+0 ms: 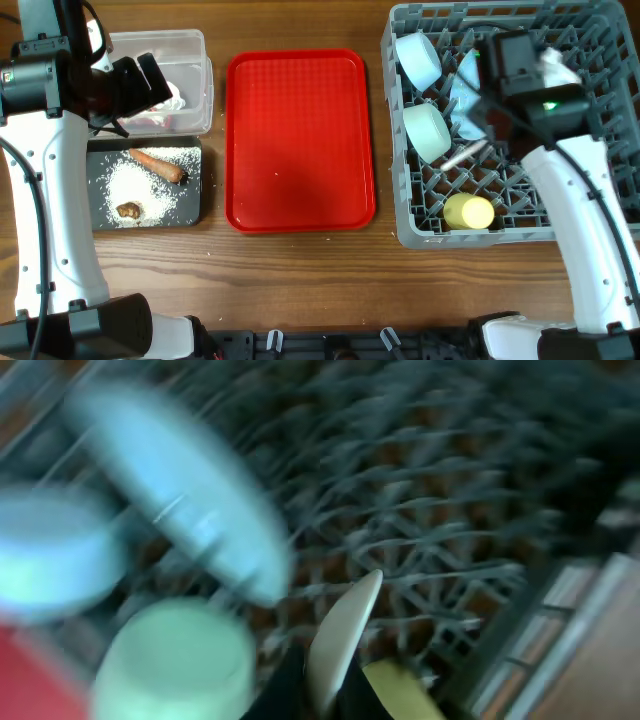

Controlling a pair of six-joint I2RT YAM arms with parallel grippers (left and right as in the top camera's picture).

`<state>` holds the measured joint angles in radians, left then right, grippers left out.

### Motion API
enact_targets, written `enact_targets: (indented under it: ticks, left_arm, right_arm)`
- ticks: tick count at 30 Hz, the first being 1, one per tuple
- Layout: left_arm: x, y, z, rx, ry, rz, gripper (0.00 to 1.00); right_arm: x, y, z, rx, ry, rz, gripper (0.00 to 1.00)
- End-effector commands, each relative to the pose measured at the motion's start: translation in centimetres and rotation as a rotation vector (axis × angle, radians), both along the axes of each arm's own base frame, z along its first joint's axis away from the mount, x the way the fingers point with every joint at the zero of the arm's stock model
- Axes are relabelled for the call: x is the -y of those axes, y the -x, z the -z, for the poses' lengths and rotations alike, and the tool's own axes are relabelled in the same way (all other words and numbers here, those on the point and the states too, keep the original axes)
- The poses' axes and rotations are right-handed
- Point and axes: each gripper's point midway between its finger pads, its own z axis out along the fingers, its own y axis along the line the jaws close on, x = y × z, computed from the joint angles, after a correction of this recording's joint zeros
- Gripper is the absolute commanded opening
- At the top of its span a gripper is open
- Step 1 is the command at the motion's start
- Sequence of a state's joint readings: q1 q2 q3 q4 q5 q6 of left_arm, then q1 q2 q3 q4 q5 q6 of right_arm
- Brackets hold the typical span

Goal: Sort waste into correct bins and load items into the dishwasher rack

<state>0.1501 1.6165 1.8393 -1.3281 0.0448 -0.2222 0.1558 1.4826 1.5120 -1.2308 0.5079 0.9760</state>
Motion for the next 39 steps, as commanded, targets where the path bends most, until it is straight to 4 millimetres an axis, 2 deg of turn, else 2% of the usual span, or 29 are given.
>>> enact_targets:
  ticks: [1, 9, 13, 16, 20, 23, 26, 29, 31, 32, 34, 35, 37, 39]
  left_arm:
    - [-0.4, 0.0, -0.7, 0.019, -0.017, -0.005, 1.0]
    - [-0.4, 0.0, -0.7, 0.019, -0.017, -0.004, 1.0]
    - [-0.4, 0.0, -0.7, 0.019, -0.017, -0.004, 1.0]
    - [-0.4, 0.0, -0.7, 0.019, -0.017, -0.005, 1.0]
    - [-0.4, 0.0, -0.7, 0.019, -0.017, -0.005, 1.0]
    - [-0.4, 0.0, -0.7, 0.019, -0.017, -0.005, 1.0]
    - [-0.4, 0.0, -0.7, 0.019, -0.017, -0.005, 1.0]
    - [-0.4, 0.0, -0.7, 0.019, -0.017, -0.004, 1.0]
    - [-0.4, 0.0, -0.7, 0.019, -0.017, -0.004, 1.0]
    - [-0.4, 0.0, -0.7, 0.019, -0.017, -0.005, 1.0]
    - [-0.4, 0.0, -0.7, 0.019, -0.017, -0.005, 1.0]
    - [-0.4, 0.0, -0.7, 0.019, -0.017, -0.005, 1.0]
    - [-0.4, 0.0, -0.7, 0.019, -0.017, -0.004, 1.0]
    - [-0.4, 0.0, -0.7, 0.019, -0.017, -0.004, 1.0]
  right_arm:
    - [4.1, 1.3, 1.7, 0.06, 0.025, 0.299, 0.04]
    - [4.7, 0.0, 8.9, 0.108, -0.05, 0.335, 0.04]
    - [4.8, -0.3, 10.7, 0.134, -0.054, 0.335, 0.08]
    - [4.9, -0.1, 11.0, 0.135, -0.05, 0.338, 0.17]
    - [4.9, -0.2, 11.0, 0.137, -0.051, 0.338, 0.47]
    - [4.9, -0.1, 10.9, 0.137, -0.05, 0.333, 0.53]
    - [4.8, 0.9, 9.5, 0.138, -0.053, 0.327, 0.55]
    - [4.7, 2.2, 5.8, 0.173, -0.039, 0.254, 0.57]
    - [3.6, 2.6, 2.4, 0.206, -0.031, 0.057, 0.62]
    - [2.4, 2.7, 0.8, 0.22, -0.029, -0.097, 0.7]
    - [-1.0, 3.2, -1.8, 0.256, -0.03, -0.442, 0.94]
    - [-2.9, 3.8, -3.0, 0.288, -0.036, -0.6, 1.0]
    - [-5.5, 5.2, -4.8, 0.351, -0.05, -0.8, 1.0]
    - [-7.2, 7.1, -6.6, 0.437, -0.104, -0.868, 1.0]
